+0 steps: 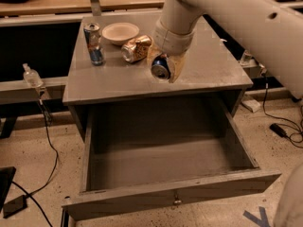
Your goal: Place pepsi can into top drawer
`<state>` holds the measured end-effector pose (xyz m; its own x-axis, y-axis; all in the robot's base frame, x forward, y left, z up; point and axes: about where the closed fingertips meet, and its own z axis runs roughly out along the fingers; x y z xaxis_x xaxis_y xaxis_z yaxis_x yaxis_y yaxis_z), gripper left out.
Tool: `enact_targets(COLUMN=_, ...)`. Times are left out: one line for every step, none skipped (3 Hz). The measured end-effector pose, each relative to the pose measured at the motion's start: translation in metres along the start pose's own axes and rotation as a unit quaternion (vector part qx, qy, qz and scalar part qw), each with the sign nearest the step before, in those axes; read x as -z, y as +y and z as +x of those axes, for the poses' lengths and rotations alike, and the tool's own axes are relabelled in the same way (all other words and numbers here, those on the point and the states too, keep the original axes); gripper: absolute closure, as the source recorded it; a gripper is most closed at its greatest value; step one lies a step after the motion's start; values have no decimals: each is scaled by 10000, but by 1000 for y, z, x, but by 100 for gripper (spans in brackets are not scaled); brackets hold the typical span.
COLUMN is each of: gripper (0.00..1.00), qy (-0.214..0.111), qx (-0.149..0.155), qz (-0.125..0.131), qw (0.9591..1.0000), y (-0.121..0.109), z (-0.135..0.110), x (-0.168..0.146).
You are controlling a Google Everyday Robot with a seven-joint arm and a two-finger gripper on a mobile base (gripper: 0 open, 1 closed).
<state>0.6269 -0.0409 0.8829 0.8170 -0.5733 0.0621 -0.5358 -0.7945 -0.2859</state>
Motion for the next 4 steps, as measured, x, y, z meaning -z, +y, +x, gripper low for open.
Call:
enact_targets(gripper=100, qy=82, qx=-655, qz=41, qw=9978, y=11, z=-8, x=24)
enact_targets(gripper=100, qy=91, qx=-813, qz=56, qw=9966, y=10, z=-9, x=25)
enact_targets(gripper=100, qy=83, qx=-928, qz=49, qw=9956, y=12, z=-8, x=21)
enact_targets(gripper=100, qy=579, qx=-1285, qz=-241, qw=9897, y=30, z=-32, x=27)
